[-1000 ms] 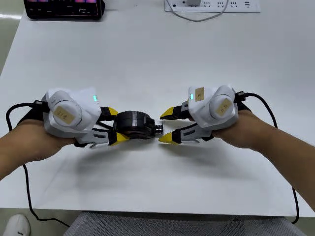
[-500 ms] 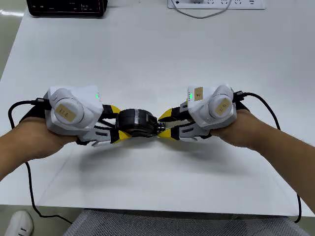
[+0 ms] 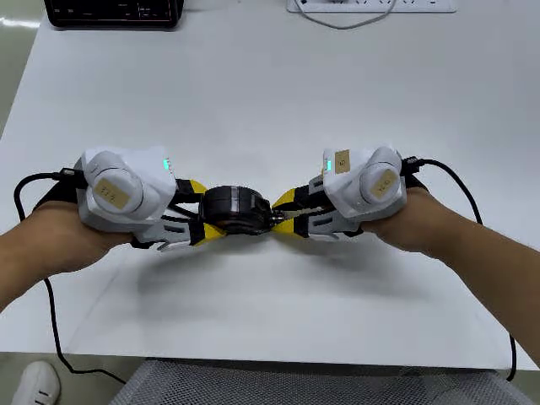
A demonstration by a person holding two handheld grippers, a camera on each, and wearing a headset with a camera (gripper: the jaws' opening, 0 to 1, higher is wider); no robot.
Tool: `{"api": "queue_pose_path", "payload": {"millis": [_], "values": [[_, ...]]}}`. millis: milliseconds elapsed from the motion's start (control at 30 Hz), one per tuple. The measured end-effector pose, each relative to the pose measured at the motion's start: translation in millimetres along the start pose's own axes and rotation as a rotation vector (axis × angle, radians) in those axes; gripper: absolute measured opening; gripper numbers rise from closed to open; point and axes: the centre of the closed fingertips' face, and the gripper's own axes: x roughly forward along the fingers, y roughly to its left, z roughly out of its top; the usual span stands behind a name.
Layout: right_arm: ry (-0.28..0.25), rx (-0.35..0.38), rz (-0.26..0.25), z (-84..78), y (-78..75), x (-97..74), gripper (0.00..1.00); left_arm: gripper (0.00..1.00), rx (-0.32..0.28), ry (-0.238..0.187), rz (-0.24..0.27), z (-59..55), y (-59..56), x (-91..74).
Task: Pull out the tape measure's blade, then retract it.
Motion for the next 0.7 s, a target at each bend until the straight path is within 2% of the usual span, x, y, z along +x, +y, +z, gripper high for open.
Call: {"api": "queue_pose_path", "payload": {"millis": [333, 700], "values": [[0.006, -0.013, -0.008, -0.9, -1.6, -1.9, 0.1, 0.25, 0.003, -0.004, 0.005, -0.4, 0.1, 0.5], [0.013, -0.019, -0.006, -2.0, 0.4, -3.5, 0.1, 0.24, 0.028, 0.012, 0.0, -0.5, 0.0, 0.1]]}}
